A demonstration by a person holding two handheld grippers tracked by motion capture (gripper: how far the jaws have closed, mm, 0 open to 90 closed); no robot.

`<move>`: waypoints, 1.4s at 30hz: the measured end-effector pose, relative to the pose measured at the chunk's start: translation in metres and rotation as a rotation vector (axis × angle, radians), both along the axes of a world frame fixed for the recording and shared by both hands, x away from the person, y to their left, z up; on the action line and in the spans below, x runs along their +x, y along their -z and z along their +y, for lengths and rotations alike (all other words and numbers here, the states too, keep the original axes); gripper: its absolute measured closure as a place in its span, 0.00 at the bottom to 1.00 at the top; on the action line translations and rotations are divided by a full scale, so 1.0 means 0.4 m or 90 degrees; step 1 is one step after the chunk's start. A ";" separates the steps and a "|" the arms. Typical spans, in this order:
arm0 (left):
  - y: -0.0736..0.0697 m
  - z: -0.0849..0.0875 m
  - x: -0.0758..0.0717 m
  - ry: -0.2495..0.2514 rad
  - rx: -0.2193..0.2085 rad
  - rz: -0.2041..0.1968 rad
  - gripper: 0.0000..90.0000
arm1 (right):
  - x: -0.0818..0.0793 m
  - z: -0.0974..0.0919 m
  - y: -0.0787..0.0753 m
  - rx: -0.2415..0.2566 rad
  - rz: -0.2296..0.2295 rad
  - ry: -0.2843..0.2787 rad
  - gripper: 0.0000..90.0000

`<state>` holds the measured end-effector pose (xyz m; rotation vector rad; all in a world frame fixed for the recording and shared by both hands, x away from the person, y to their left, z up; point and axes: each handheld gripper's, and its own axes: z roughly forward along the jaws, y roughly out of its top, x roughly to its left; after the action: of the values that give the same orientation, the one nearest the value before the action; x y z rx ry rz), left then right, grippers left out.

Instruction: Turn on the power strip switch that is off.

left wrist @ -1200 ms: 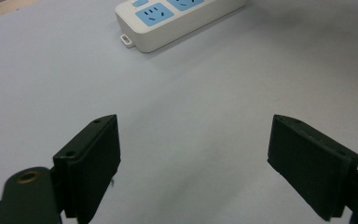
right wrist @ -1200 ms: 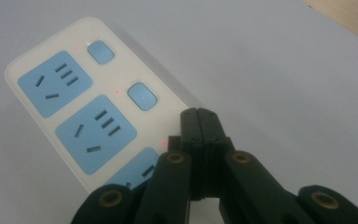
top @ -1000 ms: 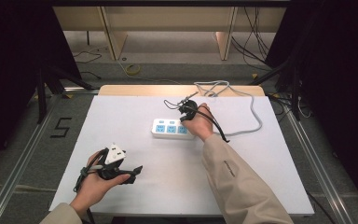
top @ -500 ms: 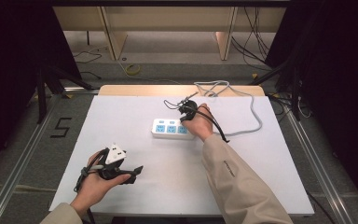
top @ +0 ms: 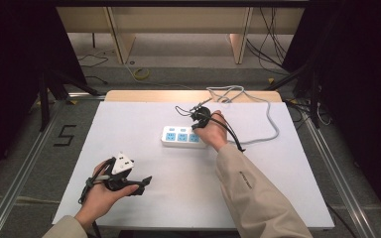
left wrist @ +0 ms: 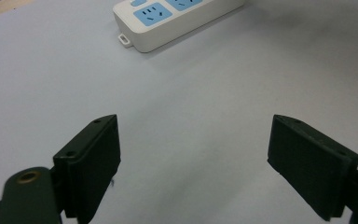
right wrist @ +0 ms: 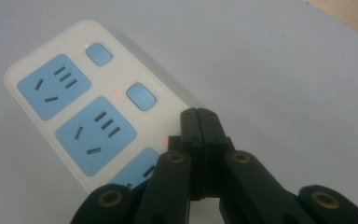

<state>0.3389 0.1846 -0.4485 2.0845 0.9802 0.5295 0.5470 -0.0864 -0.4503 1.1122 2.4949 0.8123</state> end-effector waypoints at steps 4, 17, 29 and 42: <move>0.001 0.000 0.000 -0.002 -0.004 0.000 0.19 | -0.003 0.000 -0.003 -0.001 -0.006 -0.005 1.00; 0.001 -0.001 0.000 -0.001 0.000 0.000 0.19 | -0.023 -0.033 -0.023 0.031 -0.022 0.001 1.00; 0.002 0.001 0.000 -0.003 0.001 0.003 0.19 | -0.058 -0.080 -0.033 0.042 -0.029 0.000 0.95; 0.002 0.004 -0.001 -0.009 -0.003 0.006 0.19 | -0.128 -0.173 -0.040 0.060 -0.043 -0.007 0.82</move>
<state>0.3385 0.1862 -0.4494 2.0786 1.0013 0.5237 0.4957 -0.1558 -0.4342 1.0827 2.4320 0.9633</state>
